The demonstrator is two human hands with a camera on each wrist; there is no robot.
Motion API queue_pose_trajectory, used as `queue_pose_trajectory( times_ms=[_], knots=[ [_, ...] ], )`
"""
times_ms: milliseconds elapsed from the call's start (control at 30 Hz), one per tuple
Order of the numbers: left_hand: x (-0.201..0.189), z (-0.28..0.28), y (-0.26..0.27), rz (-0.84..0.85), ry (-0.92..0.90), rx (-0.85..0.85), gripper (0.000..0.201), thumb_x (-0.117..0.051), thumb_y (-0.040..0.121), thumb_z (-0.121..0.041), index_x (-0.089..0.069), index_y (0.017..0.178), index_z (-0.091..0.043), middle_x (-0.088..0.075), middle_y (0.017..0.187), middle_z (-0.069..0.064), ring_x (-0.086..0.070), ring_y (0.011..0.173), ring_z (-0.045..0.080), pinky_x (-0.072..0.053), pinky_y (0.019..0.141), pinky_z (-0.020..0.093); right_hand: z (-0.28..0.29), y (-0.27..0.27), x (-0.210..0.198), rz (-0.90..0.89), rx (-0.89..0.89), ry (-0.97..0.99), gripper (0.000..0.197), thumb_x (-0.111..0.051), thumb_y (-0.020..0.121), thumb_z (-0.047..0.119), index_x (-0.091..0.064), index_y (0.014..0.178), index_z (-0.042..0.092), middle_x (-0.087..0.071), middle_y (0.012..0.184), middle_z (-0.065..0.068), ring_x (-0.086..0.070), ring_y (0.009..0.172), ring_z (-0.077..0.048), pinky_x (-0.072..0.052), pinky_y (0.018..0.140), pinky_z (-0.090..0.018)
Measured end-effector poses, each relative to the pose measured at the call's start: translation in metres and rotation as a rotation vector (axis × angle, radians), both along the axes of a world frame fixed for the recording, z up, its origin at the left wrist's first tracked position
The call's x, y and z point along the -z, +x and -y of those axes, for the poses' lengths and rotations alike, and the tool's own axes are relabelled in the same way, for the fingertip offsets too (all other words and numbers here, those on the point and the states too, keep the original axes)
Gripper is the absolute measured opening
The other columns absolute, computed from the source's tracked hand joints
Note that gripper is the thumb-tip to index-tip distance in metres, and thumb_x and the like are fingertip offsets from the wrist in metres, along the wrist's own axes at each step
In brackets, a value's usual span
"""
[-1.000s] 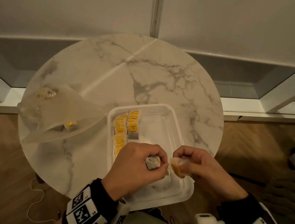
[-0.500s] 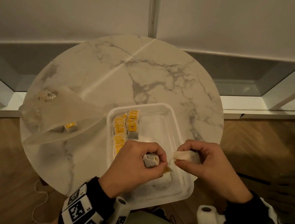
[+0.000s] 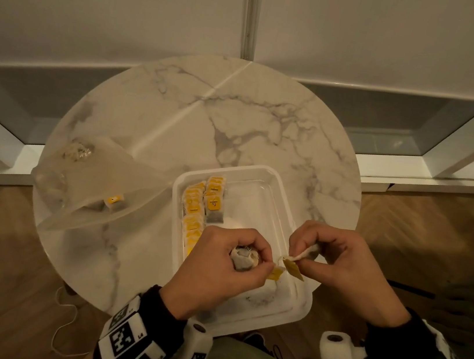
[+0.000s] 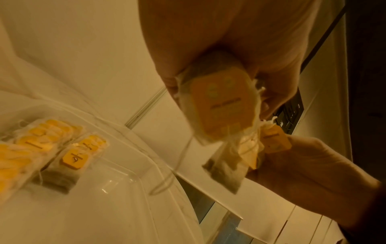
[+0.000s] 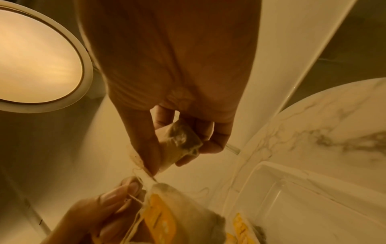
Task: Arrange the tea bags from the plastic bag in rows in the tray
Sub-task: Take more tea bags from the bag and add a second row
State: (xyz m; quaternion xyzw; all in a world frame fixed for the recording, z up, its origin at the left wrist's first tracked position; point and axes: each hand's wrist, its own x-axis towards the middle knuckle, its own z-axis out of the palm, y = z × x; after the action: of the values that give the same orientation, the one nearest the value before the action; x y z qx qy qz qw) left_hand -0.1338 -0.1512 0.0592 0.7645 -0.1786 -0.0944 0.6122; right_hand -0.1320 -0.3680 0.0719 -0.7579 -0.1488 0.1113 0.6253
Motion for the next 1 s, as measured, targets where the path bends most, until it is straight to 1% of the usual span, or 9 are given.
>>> queue_pose_trajectory(
  times_ms=[67, 133, 233, 367, 500, 600, 700, 867, 1000],
  knots=[
    [0.003, -0.001, 0.001, -0.007, -0.003, -0.011, 0.006, -0.072, 0.079, -0.014, -0.072, 0.084, -0.017, -0.067, 0.07, -0.002, -0.063, 0.063, 0.015, -0.053, 0.064, 0.028, 0.0, 0.001, 0.0, -0.031, -0.008, 0.021, 0.027, -0.073, 0.076, -0.006, -0.072, 0.075, 0.021, -0.067, 0.08, -0.01, -0.061, 0.075, -0.03, -0.053, 0.071, -0.034],
    [0.006, -0.003, 0.003, -0.037, 0.007, -0.006, 0.012, -0.074, 0.08, -0.02, -0.071, 0.092, -0.021, -0.066, 0.068, 0.0, -0.061, 0.061, 0.018, -0.051, 0.065, 0.03, -0.001, 0.001, -0.002, -0.089, 0.001, 0.054, 0.017, -0.075, 0.074, 0.005, -0.072, 0.076, 0.022, -0.069, 0.081, -0.011, -0.064, 0.077, -0.029, -0.054, 0.072, -0.033],
    [0.016, -0.008, 0.005, -0.122, 0.081, 0.105, 0.026, -0.078, 0.081, -0.023, -0.069, 0.105, -0.026, -0.066, 0.066, -0.004, -0.06, 0.061, 0.008, -0.05, 0.068, 0.025, -0.001, 0.001, -0.005, -0.209, 0.014, 0.16, 0.009, -0.077, 0.072, 0.014, -0.072, 0.08, 0.017, -0.07, 0.083, -0.01, -0.065, 0.078, -0.022, -0.054, 0.073, -0.027],
    [0.029, -0.007, 0.004, -0.157, 0.147, 0.169, 0.036, -0.08, 0.081, -0.026, -0.066, 0.114, -0.031, -0.067, 0.068, -0.002, -0.06, 0.062, 0.007, -0.05, 0.071, 0.027, 0.0, 0.003, -0.005, -0.361, 0.008, 0.324, 0.018, -0.072, 0.071, 0.016, -0.066, 0.085, 0.007, -0.065, 0.078, -0.016, -0.057, 0.073, -0.027, -0.046, 0.067, -0.033],
    [0.036, -0.003, 0.004, -0.153, 0.09, 0.115, 0.021, -0.079, 0.082, -0.029, -0.073, 0.102, -0.027, -0.066, 0.069, -0.003, -0.06, 0.064, 0.008, -0.05, 0.07, 0.031, -0.001, 0.005, -0.003, -0.441, 0.004, 0.449, 0.017, -0.067, 0.071, 0.011, -0.06, 0.085, 0.003, -0.06, 0.068, -0.018, -0.053, 0.065, -0.025, -0.041, 0.063, -0.036],
    [0.036, -0.004, 0.005, -0.186, -0.007, 0.11, 0.016, -0.075, 0.082, -0.033, -0.076, 0.088, -0.018, -0.069, 0.073, 0.006, -0.061, 0.065, 0.02, -0.049, 0.066, 0.032, 0.0, 0.007, -0.004, -0.461, 0.028, 0.47, 0.023, -0.066, 0.068, 0.011, -0.06, 0.088, 0.001, -0.058, 0.064, -0.019, -0.051, 0.062, -0.025, -0.044, 0.061, -0.032],
    [0.032, -0.007, 0.007, -0.212, -0.088, 0.12, 0.013, -0.073, 0.081, -0.034, -0.075, 0.082, -0.021, -0.069, 0.074, 0.011, -0.06, 0.064, 0.013, -0.049, 0.063, 0.027, 0.002, 0.006, -0.004, -0.463, 0.068, 0.42, 0.024, -0.064, 0.068, 0.015, -0.064, 0.088, 0.001, -0.056, 0.063, -0.02, -0.049, 0.059, -0.022, -0.043, 0.056, -0.025],
    [0.029, -0.012, 0.008, -0.184, -0.114, 0.112, 0.014, -0.071, 0.079, -0.031, -0.072, 0.079, -0.017, -0.067, 0.072, -0.003, -0.059, 0.065, 0.006, -0.047, 0.064, 0.02, 0.007, 0.007, -0.004, -0.484, 0.071, 0.353, 0.03, -0.056, 0.064, 0.018, -0.069, 0.083, -0.001, -0.054, 0.065, -0.023, -0.048, 0.058, -0.023, -0.04, 0.051, -0.024],
    [0.024, -0.015, 0.007, -0.118, -0.067, 0.116, 0.008, -0.07, 0.079, -0.031, -0.071, 0.078, -0.023, -0.066, 0.071, -0.011, -0.059, 0.066, 0.002, -0.045, 0.066, 0.017, 0.007, 0.004, -0.01, -0.467, 0.024, 0.27, 0.043, -0.069, 0.071, 0.039, -0.07, 0.088, 0.0, -0.053, 0.067, -0.02, -0.048, 0.061, -0.023, -0.04, 0.057, -0.025]
  ],
)
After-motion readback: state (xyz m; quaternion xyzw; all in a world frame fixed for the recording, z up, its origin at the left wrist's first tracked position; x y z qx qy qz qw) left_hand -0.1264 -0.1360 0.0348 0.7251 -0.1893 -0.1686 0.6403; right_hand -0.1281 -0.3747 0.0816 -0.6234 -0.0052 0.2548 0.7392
